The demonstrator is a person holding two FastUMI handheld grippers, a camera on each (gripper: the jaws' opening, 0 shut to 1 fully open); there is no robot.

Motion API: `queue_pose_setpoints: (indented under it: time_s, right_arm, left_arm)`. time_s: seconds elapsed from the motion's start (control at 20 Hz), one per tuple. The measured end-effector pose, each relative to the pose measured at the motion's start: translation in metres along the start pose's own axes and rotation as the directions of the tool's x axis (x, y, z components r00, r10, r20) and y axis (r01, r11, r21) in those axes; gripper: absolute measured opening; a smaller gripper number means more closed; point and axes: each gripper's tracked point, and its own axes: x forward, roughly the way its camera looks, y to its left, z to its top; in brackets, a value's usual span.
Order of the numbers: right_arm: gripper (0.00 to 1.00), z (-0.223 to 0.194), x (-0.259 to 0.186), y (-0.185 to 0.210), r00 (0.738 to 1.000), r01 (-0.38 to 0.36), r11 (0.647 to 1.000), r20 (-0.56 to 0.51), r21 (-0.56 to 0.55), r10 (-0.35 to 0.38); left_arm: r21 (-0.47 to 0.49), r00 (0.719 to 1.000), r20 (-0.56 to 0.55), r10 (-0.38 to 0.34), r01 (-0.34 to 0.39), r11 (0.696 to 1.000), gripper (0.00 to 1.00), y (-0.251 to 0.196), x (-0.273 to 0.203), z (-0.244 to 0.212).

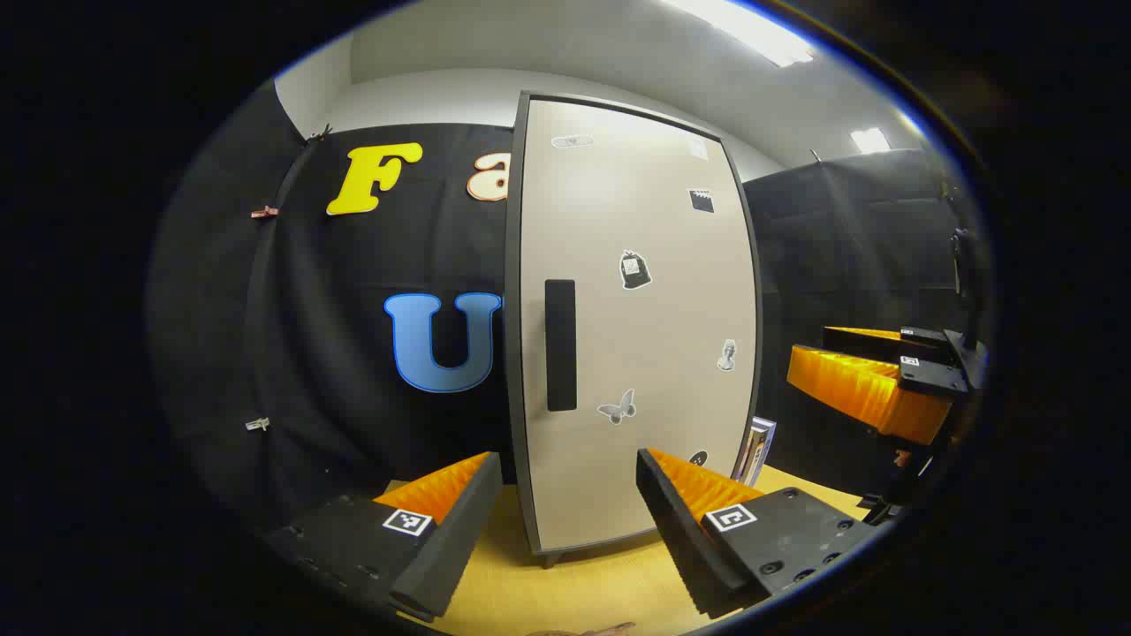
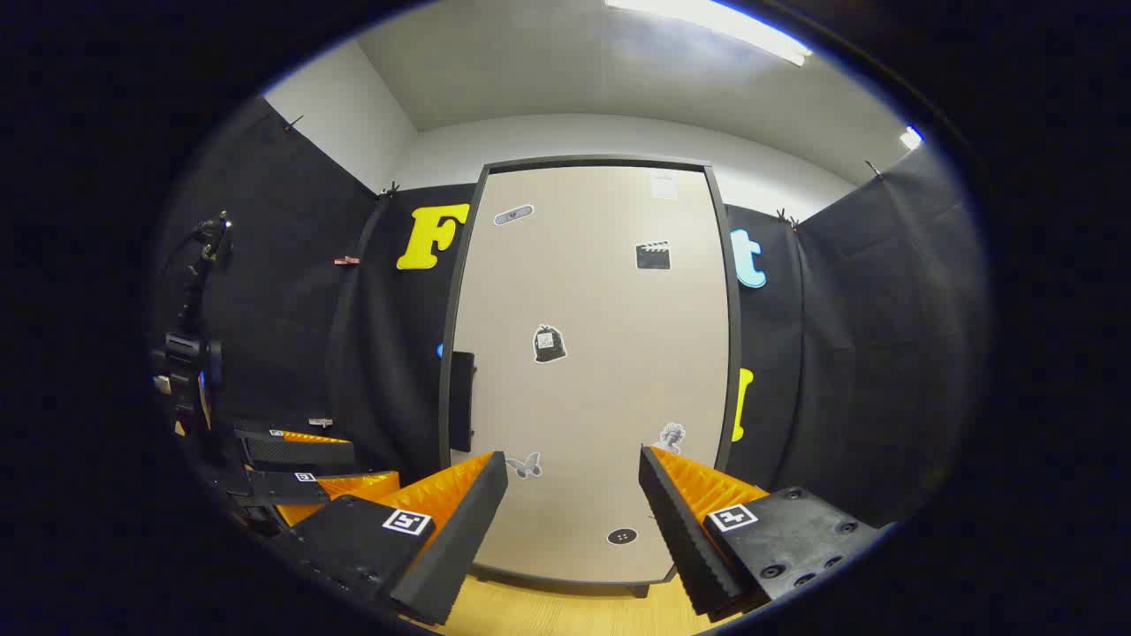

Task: Open the cabinet door with the right hand, grasp the bottle in the cabinet with the left hand and place it on the coaster, then close the cabinet door with the right hand.

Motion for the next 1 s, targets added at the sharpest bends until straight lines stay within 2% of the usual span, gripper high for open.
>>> queue_pose_setpoints:
  time_s: [0.2, 0.55, 0.85, 1.0]
  right_arm:
    - [0.97, -0.001, 0.003, 0.005, 1.0, -0.025, 1.0, -0.002, 0.001, 0.025]
    - [0.97, 0.009, 0.002, 0.007, 0.999, -0.017, 0.999, 0.037, -0.027, 0.018]
    - [0.97, -0.007, 0.001, 0.026, 0.998, -0.056, 0.997, -0.026, -0.059, 0.054]
    - [0.97, -0.003, 0.004, 0.026, 0.999, -0.043, 0.999, -0.016, -0.032, 0.043]
  left_arm:
    - [-0.005, 1.0, 0.023, 0.013, -0.013, 1.0, 0.96, 0.005, -0.002, 0.005]
    - [-0.022, 1.0, 0.014, 0.018, -0.017, 1.0, 0.96, 0.008, -0.006, 0.001]
    - [-0.01, 1.0, 0.019, 0.007, -0.006, 1.0, 0.96, 0.006, -0.011, 0.004]
    - [-0.007, 1.0, 0.022, 0.008, -0.008, 1.0, 0.96, 0.008, -0.015, 0.004]
